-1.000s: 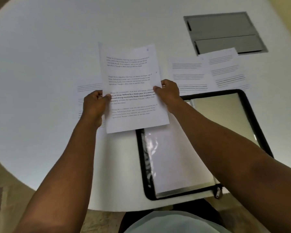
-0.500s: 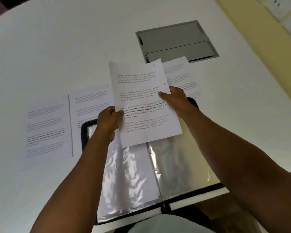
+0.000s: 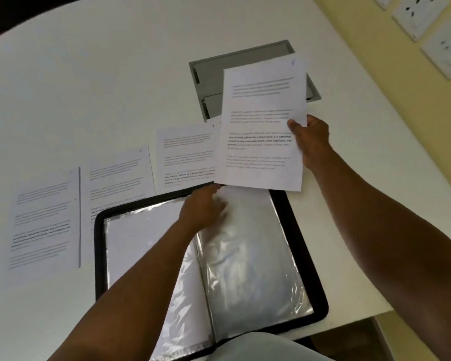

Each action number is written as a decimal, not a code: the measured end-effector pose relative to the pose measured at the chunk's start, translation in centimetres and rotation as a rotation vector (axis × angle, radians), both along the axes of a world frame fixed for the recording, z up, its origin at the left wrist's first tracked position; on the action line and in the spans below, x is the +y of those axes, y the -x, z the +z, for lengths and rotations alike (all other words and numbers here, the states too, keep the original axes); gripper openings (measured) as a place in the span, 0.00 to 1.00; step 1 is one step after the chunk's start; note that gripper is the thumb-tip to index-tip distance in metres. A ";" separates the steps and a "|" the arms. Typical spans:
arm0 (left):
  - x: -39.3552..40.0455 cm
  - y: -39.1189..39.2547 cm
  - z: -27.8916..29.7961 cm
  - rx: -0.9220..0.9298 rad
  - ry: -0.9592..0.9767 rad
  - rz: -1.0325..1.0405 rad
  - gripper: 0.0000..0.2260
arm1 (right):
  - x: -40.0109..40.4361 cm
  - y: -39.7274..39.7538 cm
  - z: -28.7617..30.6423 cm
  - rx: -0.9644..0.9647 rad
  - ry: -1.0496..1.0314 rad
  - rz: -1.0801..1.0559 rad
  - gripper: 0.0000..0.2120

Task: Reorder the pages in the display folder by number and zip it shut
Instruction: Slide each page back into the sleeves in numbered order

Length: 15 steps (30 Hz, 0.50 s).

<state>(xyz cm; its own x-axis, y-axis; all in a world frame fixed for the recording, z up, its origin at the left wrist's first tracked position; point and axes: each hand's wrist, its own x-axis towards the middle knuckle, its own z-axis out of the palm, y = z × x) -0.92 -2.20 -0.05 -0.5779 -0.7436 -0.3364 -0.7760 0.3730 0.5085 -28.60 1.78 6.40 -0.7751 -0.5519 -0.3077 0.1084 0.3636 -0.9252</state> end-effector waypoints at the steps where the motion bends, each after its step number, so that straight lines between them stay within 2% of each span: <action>1: 0.3 0.3 -0.5 -0.088 0.028 -0.078 0.24 | -0.1 0.7 0.0 -0.001 0.011 -0.019 0.12; 3: 0.8 0.9 -1.4 -0.247 0.103 -0.196 0.29 | -0.4 1.8 0.0 -0.030 0.040 -0.048 0.11; 5: 1.1 1.3 -1.9 -0.276 0.181 -0.194 0.30 | -0.8 2.6 -0.2 -0.069 0.054 -0.066 0.09; 9: 0.4 1.9 -2.4 -0.236 0.242 -0.091 0.23 | -1.7 3.5 -1.3 -0.150 0.089 -0.082 0.05; 12: -0.9 2.5 -2.3 -0.281 0.212 -0.148 0.19 | -2.1 3.8 -2.2 -0.168 0.089 -0.065 0.02; 15: -1.7 2.8 -1.9 -0.251 0.195 -0.201 0.10 | -2.4 3.9 -3.0 -0.176 0.072 -0.061 0.02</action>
<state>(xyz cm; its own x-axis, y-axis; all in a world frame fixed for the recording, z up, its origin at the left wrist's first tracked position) -3.76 -3.88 -1.92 -0.6362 -0.6880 -0.3492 -0.7691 0.6013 0.2165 -32.49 -0.67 3.42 -0.7456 -0.5310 -0.4026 0.2907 0.2845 -0.9136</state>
